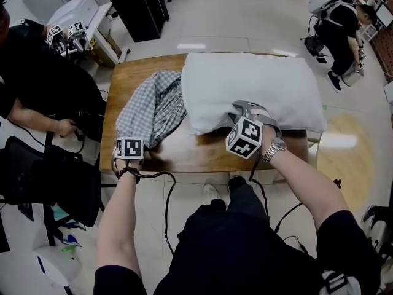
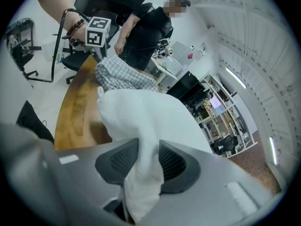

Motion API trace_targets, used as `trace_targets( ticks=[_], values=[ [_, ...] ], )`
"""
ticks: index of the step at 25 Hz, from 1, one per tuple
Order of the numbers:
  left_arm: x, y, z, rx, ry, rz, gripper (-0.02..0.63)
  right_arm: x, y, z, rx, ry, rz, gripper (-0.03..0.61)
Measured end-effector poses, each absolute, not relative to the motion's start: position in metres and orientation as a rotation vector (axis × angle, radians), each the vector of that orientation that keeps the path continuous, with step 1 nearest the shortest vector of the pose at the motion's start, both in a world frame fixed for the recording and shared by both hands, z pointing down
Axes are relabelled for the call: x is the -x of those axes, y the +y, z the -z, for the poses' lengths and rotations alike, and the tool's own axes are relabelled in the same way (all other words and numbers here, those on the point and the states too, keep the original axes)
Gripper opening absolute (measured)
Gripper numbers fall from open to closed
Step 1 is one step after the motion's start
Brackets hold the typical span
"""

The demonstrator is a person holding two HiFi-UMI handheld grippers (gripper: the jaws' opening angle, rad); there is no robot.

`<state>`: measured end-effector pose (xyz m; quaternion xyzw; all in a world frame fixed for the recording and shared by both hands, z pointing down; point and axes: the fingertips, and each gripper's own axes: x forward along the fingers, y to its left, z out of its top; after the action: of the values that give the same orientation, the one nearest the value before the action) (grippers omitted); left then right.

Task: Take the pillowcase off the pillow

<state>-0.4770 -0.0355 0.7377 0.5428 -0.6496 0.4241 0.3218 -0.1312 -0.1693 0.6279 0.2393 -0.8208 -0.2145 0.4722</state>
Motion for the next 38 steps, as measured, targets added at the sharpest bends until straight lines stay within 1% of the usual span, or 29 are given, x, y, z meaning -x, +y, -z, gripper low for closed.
trace_targets(
  ticks=[2, 4, 11, 15, 19, 23, 27, 29, 32, 34, 38],
  values=[
    [0.479, -0.037, -0.733, -1.455, -1.771, -1.121, 0.203, 0.127, -0.163, -0.626, -0.589, -2.015, 0.535, 0.146],
    [0.476, -0.028, -0.729, -1.462, -1.820, -1.109, 0.213, 0.122, -0.150, -0.628, -0.587, -2.017, 0.543, 0.149],
    [0.453, -0.010, -0.690, -1.500, -2.025, -1.036, 0.208, 0.098, -0.122, -0.608, -0.627, -2.060, 0.577, 0.152],
    [0.421, 0.000, -0.656, -1.584, -2.146, -0.972, 0.168, 0.081, -0.100, -0.587, -0.672, -2.129, 0.587, 0.146],
    [0.362, 0.006, -0.626, -1.767, -2.215, -0.862, 0.122, 0.060, -0.069, -0.559, -0.732, -2.266, 0.552, 0.105],
    [0.290, 0.011, -0.596, -1.949, -2.183, -0.729, 0.084, 0.037, -0.038, -0.536, -0.779, -2.391, 0.482, 0.067],
    [0.221, 0.017, -0.554, -2.097, -2.126, -0.587, 0.018, 0.022, -0.013, -0.517, -0.814, -2.475, 0.440, 0.042],
    [0.195, 0.022, -0.540, -2.152, -2.104, -0.554, 0.006, 0.015, -0.001, -0.508, -0.828, -2.507, 0.433, 0.032],
    [0.158, 0.037, -0.522, -2.214, -2.084, -0.511, 0.006, 0.000, 0.020, -0.500, -0.850, -2.545, 0.407, 0.023],
    [0.137, 0.050, -0.514, -2.238, -2.078, -0.485, 0.006, -0.010, 0.035, -0.494, -0.863, -2.572, 0.396, 0.003],
    [0.094, 0.074, -0.513, -2.291, -2.054, -0.426, 0.005, -0.027, 0.062, -0.489, -0.877, -2.639, 0.387, 0.002]
  ],
)
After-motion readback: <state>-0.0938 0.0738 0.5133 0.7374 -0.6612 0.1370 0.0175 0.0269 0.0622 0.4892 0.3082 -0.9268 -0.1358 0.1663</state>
